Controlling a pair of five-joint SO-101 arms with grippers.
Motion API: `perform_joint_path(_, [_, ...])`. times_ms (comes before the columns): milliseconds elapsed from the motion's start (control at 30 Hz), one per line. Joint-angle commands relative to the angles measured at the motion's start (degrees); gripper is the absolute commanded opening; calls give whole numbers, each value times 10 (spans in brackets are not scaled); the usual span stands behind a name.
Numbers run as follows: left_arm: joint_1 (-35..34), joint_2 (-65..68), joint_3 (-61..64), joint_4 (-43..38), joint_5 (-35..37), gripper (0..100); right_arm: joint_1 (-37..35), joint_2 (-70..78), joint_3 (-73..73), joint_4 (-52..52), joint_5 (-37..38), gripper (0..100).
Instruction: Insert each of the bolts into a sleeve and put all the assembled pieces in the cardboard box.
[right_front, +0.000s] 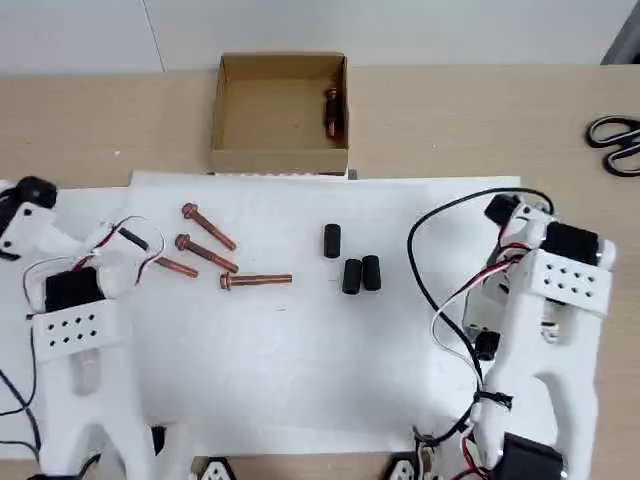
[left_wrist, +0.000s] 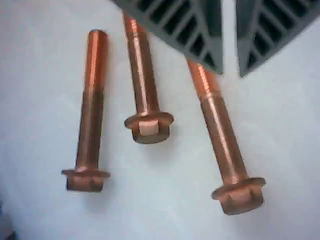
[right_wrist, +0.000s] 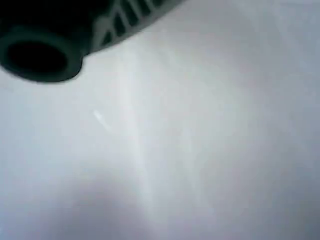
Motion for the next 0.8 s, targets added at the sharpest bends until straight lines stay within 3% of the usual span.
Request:
perform_joint_path(0, [2, 3, -29, -18, 23, 11, 21, -19, 0, -2, -5, 4])
perform_joint_path(233, [13, 7, -28, -49, 42, 44, 70, -19, 3, -22, -4, 5])
perform_joint_path(367, [25, 55, -37, -35, 43, 104, 74, -19, 18, -43, -4, 5])
perform_joint_path(533, [28, 124, -99, 2, 88, 104, 74, -19, 19, -46, -4, 5])
perform_joint_path(767, [28, 229, -167, 42, 91, 104, 74, -19, 19, -46, -4, 5])
